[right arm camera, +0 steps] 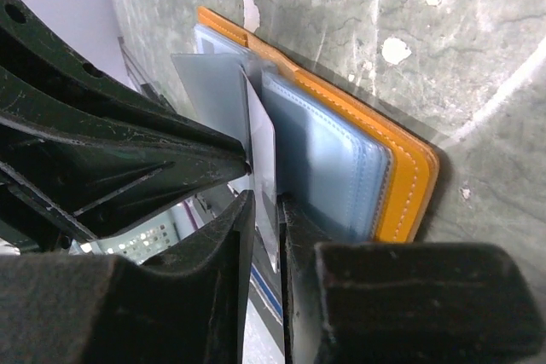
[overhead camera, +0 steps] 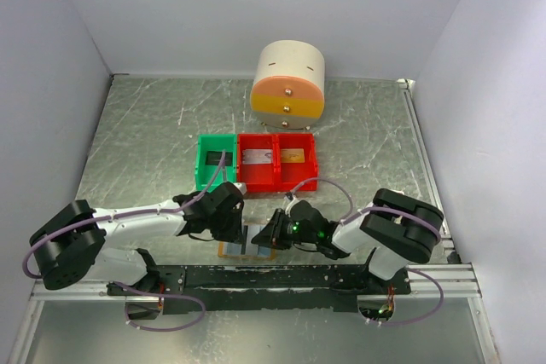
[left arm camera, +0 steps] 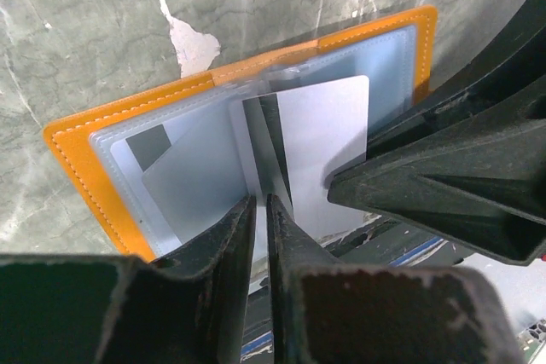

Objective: Take the credit cards out of the card holder

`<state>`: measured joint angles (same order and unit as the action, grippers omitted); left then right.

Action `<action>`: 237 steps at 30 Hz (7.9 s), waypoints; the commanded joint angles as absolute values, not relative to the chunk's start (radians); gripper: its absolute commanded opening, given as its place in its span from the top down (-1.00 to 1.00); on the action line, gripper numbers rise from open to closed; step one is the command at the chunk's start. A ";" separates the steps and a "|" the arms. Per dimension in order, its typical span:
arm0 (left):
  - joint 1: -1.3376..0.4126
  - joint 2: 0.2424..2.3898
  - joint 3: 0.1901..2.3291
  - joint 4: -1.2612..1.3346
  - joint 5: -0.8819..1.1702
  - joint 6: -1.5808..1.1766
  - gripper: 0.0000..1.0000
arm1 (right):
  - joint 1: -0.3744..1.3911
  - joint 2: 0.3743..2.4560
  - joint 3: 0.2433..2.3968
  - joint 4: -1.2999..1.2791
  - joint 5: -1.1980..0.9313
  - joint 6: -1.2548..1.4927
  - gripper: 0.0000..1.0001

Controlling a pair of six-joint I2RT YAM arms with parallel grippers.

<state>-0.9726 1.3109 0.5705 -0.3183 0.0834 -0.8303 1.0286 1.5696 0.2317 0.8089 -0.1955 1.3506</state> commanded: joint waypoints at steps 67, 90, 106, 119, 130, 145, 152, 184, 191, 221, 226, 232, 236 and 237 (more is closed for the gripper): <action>-0.490 0.721 0.784 -0.661 -0.358 -0.480 -1.00 | 1.248 1.177 0.833 -0.232 0.521 0.072 1.00; -0.491 0.644 0.744 -0.662 -0.425 -0.484 -1.00 | 0.872 1.644 1.176 -0.219 0.163 -0.482 1.00; -0.491 0.646 0.741 -0.652 -0.407 -0.472 -1.00 | 0.853 1.861 1.242 -0.088 0.275 -0.736 1.00; -0.491 0.650 0.739 -0.650 -0.405 -0.471 -1.00 | 0.817 1.976 1.237 0.072 0.297 -0.825 1.00; -0.491 0.670 0.741 -0.644 -0.388 -0.460 -1.00 | 0.813 1.985 1.179 0.077 0.275 -0.825 0.76; -0.491 0.676 0.739 -0.640 -0.380 -0.458 -0.99 | 0.810 1.945 1.159 0.037 0.223 -0.797 0.14; -0.491 0.680 0.738 -0.638 -0.374 -0.456 -0.99 | 0.806 1.910 1.158 0.026 0.200 -0.776 0.06; -0.491 0.704 0.742 -0.654 -0.402 -0.477 -0.99 | 0.807 1.233 0.794 0.033 0.129 0.480 -1.00; -0.491 0.726 0.748 -0.660 -0.407 -0.484 -0.99 | 0.858 1.249 0.759 0.017 0.105 0.635 -0.92; -0.490 0.744 0.754 -0.666 -0.404 -0.501 -1.00 | 1.277 1.549 0.994 -0.415 0.568 1.030 -0.57; -0.490 0.733 0.751 -0.663 -0.401 -0.499 -0.99 | 1.285 1.584 1.046 -0.435 0.543 1.052 -0.46; -0.489 0.749 0.760 -0.669 -0.403 -0.500 -1.00 | 1.297 1.616 1.052 -0.410 0.507 1.060 -0.32; -0.489 0.743 0.762 -0.680 -0.428 -0.511 -1.00 | 1.302 1.672 1.083 -0.400 0.479 1.041 -0.26; -0.489 0.741 0.761 -0.682 -0.434 -0.514 -0.99 | 1.305 1.686 1.092 -0.399 0.474 1.039 -0.25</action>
<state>-0.4961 0.7509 0.7433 -0.6777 -0.3973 -0.4973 1.2930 1.6337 1.0454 -0.4099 0.4896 1.0359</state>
